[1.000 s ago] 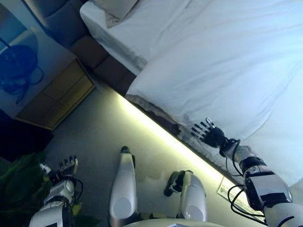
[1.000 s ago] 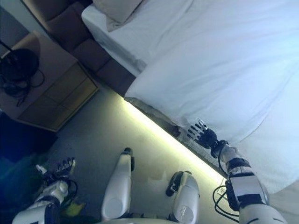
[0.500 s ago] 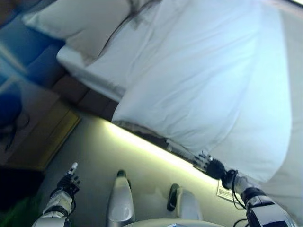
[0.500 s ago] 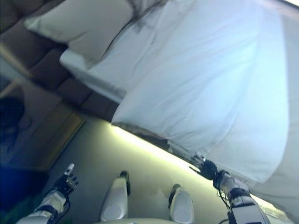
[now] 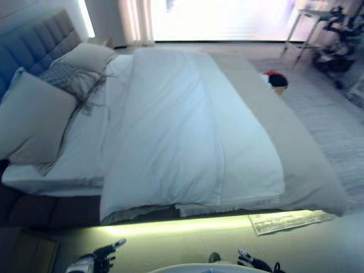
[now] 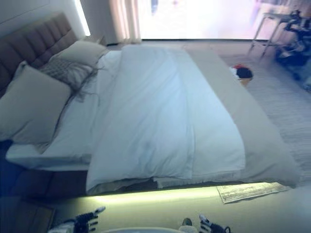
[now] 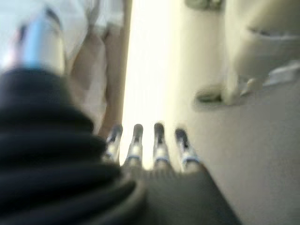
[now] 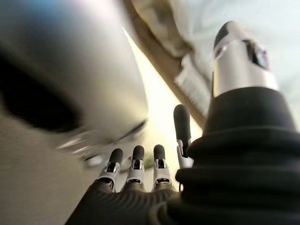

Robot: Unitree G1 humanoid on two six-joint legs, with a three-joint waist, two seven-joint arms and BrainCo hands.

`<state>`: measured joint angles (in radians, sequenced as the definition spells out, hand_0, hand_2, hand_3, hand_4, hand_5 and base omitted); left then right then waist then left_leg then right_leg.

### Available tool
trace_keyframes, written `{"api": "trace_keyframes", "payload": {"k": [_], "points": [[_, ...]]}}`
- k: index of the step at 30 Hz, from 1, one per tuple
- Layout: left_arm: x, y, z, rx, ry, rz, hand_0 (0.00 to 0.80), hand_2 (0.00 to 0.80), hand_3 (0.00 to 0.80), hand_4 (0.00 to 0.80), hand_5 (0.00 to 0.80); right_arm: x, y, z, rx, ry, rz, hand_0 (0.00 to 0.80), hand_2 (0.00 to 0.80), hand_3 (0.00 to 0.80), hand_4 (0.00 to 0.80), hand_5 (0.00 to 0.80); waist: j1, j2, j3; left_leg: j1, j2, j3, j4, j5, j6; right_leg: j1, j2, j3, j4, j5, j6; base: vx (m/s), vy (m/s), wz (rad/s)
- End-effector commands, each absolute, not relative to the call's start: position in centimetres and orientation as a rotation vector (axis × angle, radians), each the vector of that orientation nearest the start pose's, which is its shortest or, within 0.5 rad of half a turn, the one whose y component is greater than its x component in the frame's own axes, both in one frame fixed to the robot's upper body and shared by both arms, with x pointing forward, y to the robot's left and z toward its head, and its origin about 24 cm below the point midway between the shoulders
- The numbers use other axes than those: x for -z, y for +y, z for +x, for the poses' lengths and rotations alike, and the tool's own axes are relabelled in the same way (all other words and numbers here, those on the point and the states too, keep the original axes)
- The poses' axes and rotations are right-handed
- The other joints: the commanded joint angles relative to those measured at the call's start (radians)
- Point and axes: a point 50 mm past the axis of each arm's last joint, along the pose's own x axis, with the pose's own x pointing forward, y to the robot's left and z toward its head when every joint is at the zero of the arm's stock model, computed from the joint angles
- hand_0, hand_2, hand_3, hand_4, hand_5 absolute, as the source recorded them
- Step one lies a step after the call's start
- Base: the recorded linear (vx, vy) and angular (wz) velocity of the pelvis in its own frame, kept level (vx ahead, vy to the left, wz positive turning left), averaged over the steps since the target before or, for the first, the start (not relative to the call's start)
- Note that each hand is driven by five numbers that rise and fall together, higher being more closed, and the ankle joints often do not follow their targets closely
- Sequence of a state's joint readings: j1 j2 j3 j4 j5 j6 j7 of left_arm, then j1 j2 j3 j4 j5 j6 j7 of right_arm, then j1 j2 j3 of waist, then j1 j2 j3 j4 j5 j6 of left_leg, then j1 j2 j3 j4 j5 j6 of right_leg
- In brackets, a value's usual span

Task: Make the bed neatly

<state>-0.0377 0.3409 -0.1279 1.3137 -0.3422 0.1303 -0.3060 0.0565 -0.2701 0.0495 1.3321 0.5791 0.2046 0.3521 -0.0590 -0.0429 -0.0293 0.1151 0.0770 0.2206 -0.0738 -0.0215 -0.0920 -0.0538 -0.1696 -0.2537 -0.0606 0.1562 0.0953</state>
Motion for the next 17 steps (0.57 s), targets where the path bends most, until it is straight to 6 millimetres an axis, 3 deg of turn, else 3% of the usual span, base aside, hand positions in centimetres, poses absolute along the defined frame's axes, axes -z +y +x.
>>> {"api": "trace_keyframes", "payload": {"k": [1,3,8,17], "points": [[16.4,23.5,7.2,-0.071,1.433,-0.267,0.0,0.0,0.0,0.0,0.0,16.7,-23.8,4.7,0.337,1.452,0.437,0.0,0.0,0.0,0.0,0.0,-0.008,0.073,0.056,-0.015,-0.034,0.021,-0.006,-0.02,0.053,0.062,0.044,0.029,0.04,-0.112,0.036,0.101,-0.061,-0.12],[16.8,21.9,6.0,-0.057,1.506,-0.309,0.0,0.0,0.0,0.0,0.0,17.0,-22.9,4.0,0.286,1.491,0.393,0.0,0.0,0.0,0.0,0.0,-0.008,0.07,0.05,-0.003,-0.03,0.025,-0.002,-0.022,0.052,0.085,0.05,0.027,0.035,-0.121,0.022,0.096,-0.051,-0.18],[17.3,19.5,5.6,0.08,1.528,-0.258,0.0,0.0,0.0,0.0,0.0,17.2,-21.4,5.5,0.169,1.472,0.297,0.0,0.0,0.0,0.0,0.0,-0.007,0.056,0.041,0.022,-0.029,0.029,-0.002,-0.03,0.054,0.125,0.06,0.032,0.016,-0.13,0.011,0.068,-0.037,-0.1],[17.2,20.0,6.1,0.056,1.525,-0.233,0.0,0.0,0.0,0.0,0.0,17.0,-21.1,7.3,0.07,1.437,0.205,0.0,0.0,0.0,0.0,0.0,0.017,0.043,0.033,0.027,-0.025,0.021,-0.003,-0.026,0.05,0.156,0.067,0.013,0.0,-0.137,0.005,0.019,-0.019,-0.01]]}}
